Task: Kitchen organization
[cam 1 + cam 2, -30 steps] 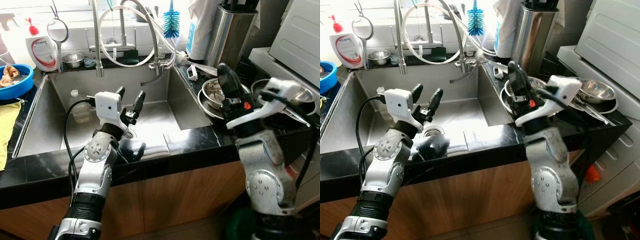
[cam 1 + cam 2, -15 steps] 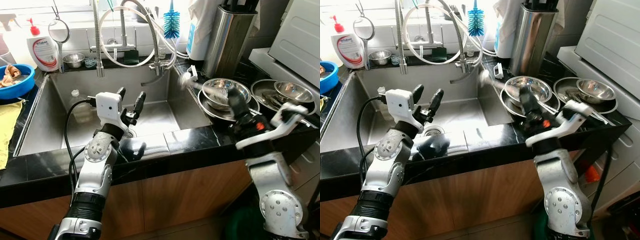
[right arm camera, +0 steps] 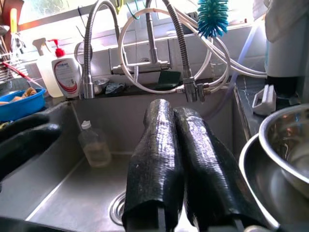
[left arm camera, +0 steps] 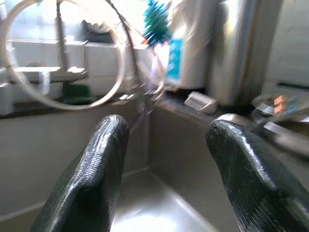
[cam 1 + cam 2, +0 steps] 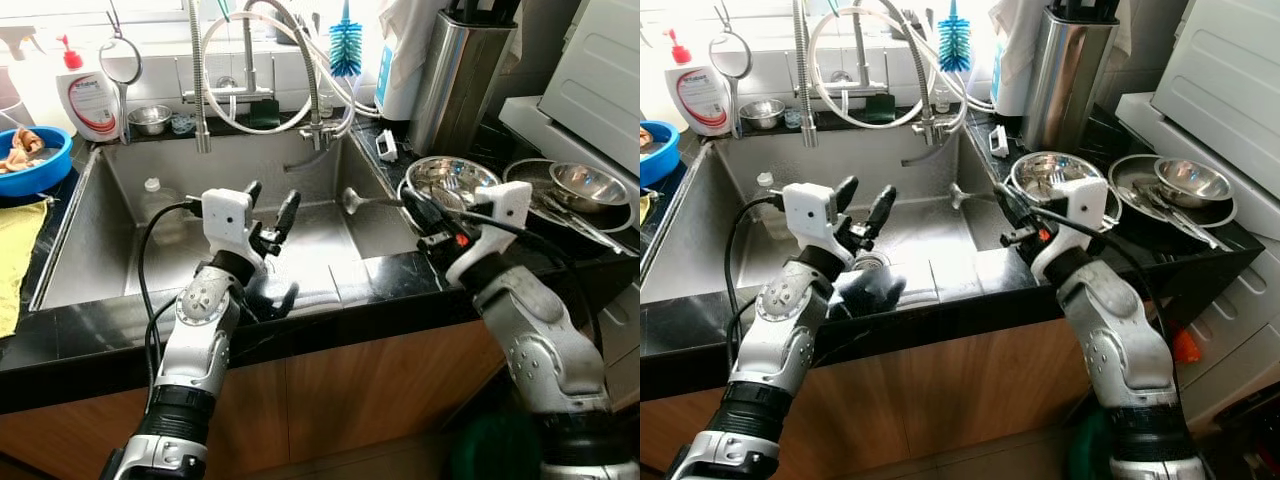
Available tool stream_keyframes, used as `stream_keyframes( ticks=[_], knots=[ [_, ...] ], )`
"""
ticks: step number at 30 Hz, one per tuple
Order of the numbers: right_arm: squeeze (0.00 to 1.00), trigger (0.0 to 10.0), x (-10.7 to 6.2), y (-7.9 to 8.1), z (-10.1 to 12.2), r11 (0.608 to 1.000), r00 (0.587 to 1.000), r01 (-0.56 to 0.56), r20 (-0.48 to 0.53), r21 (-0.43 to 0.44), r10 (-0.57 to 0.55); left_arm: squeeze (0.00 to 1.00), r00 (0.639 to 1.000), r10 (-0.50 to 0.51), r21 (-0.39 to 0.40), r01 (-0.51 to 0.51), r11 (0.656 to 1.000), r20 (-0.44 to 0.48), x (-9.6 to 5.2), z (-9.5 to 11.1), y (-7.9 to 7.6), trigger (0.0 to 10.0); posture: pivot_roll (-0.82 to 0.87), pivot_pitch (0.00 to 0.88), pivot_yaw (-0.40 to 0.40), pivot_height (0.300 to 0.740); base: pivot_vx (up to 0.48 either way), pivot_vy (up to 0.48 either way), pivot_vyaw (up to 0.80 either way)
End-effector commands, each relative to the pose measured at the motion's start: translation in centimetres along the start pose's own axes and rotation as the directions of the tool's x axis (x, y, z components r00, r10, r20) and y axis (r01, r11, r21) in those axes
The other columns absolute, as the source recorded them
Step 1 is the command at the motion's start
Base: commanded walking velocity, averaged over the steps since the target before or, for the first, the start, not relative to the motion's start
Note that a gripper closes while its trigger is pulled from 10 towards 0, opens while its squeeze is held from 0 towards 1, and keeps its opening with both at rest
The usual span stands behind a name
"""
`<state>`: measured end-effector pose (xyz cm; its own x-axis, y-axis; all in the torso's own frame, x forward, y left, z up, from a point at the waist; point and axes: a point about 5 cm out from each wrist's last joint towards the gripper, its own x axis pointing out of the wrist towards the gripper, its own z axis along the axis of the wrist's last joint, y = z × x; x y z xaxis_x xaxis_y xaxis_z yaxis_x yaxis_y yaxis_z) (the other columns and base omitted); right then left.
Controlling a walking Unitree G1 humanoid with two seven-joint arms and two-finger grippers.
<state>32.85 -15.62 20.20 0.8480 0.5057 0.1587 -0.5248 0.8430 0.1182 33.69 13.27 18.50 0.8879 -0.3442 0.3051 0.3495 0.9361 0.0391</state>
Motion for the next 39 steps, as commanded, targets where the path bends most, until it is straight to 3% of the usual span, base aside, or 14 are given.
stream_keyframes(
  ticks=[1, 2, 4, 5, 7, 10, 16, 18, 23, 39],
  knots=[
    [0.00, 10.0, 0.7, 0.0, 0.1, 0.999, 0.999, -0.032, -0.004, -0.029, 0.032, 0.00, 1.000, -0.018, 0.013, 0.019, 1.000, -0.025, 0.2, 0.2, 1.1, 10.0, 0.03, 0.000, -0.056, 0.740, 0.000, 0.000, 0.00],
    [0.00, 10.0, 1.2, 0.1, 0.1, 0.998, 0.999, -0.047, -0.010, -0.032, 0.046, 0.00, 0.995, -0.062, 0.059, 0.066, 0.996, -0.077, 0.1, 0.1, 2.2, 10.0, 0.03, 0.000, -0.056, 0.740, 0.000, 0.000, 0.00],
    [0.00, 10.0, 1.4, 0.1, 0.0, 0.998, 0.999, -0.054, -0.012, -0.036, 0.053, 0.00, 0.993, -0.073, 0.073, 0.081, 0.994, -0.096, 0.1, 0.1, 2.5, 10.0, 0.03, 0.000, -0.057, 0.740, 0.000, 0.000, 0.00],
    [0.00, 10.0, 1.8, 0.2, -0.1, 0.997, 0.997, -0.070, -0.013, -0.039, 0.070, 0.00, 0.985, -0.096, 0.104, 0.111, 0.988, -0.144, 0.0, 0.3, 3.7, 10.0, 0.04, 0.000, -0.059, 0.740, 0.000, 0.000, 0.00],
    [0.00, 10.0, 2.2, 0.2, -0.1, 0.996, 0.997, -0.079, -0.007, -0.036, 0.079, 0.00, 0.976, -0.104, 0.091, 0.123, 0.988, -0.189, 0.2, 0.6, 4.8, 10.0, 0.05, 0.000, -0.062, 0.740, 0.000, 0.000, 0.00],
    [0.00, 10.0, 2.7, 0.3, 0.0, 0.995, 0.996, -0.092, 0.009, -0.030, 0.092, 0.00, 0.966, -0.147, 0.079, 0.167, 0.983, -0.213, 0.4, 1.3, 5.1, 10.0, 0.05, 0.000, -0.063, 0.740, 0.000, 0.000, 0.00],
    [0.00, 10.0, 3.3, 0.3, 0.1, 0.994, 0.993, -0.111, 0.025, -0.016, 0.111, 0.00, 0.949, -0.205, 0.080, 0.229, 0.970, -0.241, 0.5, 1.5, 5.0, 10.0, 0.06, 0.000, -0.062, 0.740, 0.000, 0.000, 0.00],
    [0.00, 10.0, 4.7, -0.2, -0.6, 0.992, 0.992, -0.123, 0.004, 0.020, 0.123, 0.00, 0.898, -0.328, -0.011, 0.340, 0.940, -0.293, 0.0, 0.6, 3.3, 10.0, 0.06, 0.000, -0.065, 0.740, 0.000, 0.000, 0.00],
    [0.00, 10.0, 5.9, -0.6, -1.5, 0.993, 0.992, -0.111, -0.047, 0.039, 0.113, 0.00, 0.860, -0.393, -0.061, 0.396, 0.916, -0.325, -0.4, -0.2, 2.2, 10.0, 0.06, 0.000, -0.066, 0.740, 0.000, 0.000, 0.00],
    [0.00, 10.0, 6.8, -1.9, -1.3, 0.993, 0.997, -0.065, -0.023, 0.102, 0.067, 0.00, 0.825, -0.435, -0.099, 0.430, 0.897, -0.361, -0.9, -1.1, 0.7, 10.0, 0.06, 0.000, -0.062, 0.740, 0.000, 0.000, 0.00]
  ],
)
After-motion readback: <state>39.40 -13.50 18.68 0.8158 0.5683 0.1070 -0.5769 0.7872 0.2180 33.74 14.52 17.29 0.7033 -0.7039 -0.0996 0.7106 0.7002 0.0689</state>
